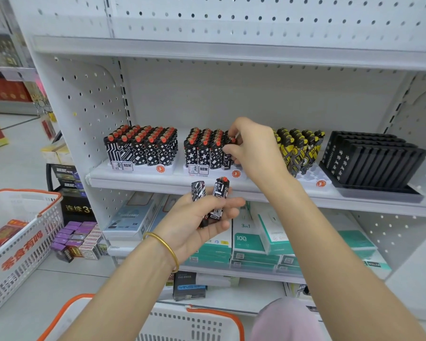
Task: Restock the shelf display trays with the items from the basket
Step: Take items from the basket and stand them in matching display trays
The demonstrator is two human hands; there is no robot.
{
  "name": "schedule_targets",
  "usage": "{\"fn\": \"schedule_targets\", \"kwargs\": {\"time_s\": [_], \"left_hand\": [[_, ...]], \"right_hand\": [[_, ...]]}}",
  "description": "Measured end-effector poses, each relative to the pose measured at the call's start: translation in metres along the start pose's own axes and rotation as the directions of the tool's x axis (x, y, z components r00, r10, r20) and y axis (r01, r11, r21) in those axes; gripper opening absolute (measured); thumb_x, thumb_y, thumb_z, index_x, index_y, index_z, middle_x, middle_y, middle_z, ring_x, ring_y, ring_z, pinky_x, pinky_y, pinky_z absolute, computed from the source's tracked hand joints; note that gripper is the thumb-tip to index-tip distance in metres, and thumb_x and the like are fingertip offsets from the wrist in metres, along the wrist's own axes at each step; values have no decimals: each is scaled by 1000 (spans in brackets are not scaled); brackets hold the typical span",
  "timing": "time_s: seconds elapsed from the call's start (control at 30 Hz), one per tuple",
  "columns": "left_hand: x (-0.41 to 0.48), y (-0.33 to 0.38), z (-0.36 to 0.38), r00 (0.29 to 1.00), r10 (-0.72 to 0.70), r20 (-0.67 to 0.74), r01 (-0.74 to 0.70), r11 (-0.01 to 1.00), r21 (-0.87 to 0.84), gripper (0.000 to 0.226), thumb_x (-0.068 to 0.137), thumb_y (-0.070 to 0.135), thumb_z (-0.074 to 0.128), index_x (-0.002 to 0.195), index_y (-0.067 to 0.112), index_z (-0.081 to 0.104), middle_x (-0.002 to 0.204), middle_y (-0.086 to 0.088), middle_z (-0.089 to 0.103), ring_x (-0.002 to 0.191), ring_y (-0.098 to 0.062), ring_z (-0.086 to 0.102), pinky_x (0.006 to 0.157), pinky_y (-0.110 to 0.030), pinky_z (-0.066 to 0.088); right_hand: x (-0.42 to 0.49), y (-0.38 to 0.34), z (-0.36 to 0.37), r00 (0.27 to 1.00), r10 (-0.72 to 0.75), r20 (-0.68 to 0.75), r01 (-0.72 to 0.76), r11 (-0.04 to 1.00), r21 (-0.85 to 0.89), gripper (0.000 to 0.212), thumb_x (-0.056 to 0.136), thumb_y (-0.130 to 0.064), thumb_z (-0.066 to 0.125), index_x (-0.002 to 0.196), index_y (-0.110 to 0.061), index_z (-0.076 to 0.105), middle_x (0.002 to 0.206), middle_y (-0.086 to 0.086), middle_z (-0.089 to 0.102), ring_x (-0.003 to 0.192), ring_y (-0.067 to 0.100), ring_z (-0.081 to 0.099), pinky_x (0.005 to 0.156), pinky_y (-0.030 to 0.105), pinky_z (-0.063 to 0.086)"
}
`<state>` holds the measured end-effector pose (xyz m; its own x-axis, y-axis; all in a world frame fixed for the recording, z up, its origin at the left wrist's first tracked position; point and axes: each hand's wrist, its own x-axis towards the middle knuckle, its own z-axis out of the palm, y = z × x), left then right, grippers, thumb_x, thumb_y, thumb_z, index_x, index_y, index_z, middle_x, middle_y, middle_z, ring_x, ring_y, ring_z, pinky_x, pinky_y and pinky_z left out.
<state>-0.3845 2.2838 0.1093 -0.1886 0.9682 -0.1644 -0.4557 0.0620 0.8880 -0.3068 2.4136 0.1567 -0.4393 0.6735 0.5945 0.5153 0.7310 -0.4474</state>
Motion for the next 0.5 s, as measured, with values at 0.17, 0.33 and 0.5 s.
{"fn": "schedule_targets", "kwargs": {"time_s": [0.17,0.33,0.5], "left_hand": [[-3,2,-3,1000,-6,24,7,999,-43,26,91,1,51,116,0,53,96,-18,72,66,-14,67,54,-20,54],[-5,4,-3,998,11,60,-4,993,-114,30,89,1,51,118,-6,54,98,-20,71,71,-16,70,56,-21,55],[-3,4,0,997,50,65,-41,990,-136,23,89,2,53,108,2,64,101,-19,71,73,-16,69,59,-23,56]], "right_hand": [[-3,2,-1,1000,-13,28,14,998,-56,20,88,-5,54,106,-5,61,91,18,64,83,35,62,76,43,52],[-24,-10,-17,998,-51,-41,49,998,-38,33,88,0,47,116,-11,61,97,12,62,83,29,62,81,41,49],[-47,-17,-33,954,-5,300,-66,972,225,10,86,-24,64,89,-17,71,73,-3,67,63,12,63,59,19,48]]}}
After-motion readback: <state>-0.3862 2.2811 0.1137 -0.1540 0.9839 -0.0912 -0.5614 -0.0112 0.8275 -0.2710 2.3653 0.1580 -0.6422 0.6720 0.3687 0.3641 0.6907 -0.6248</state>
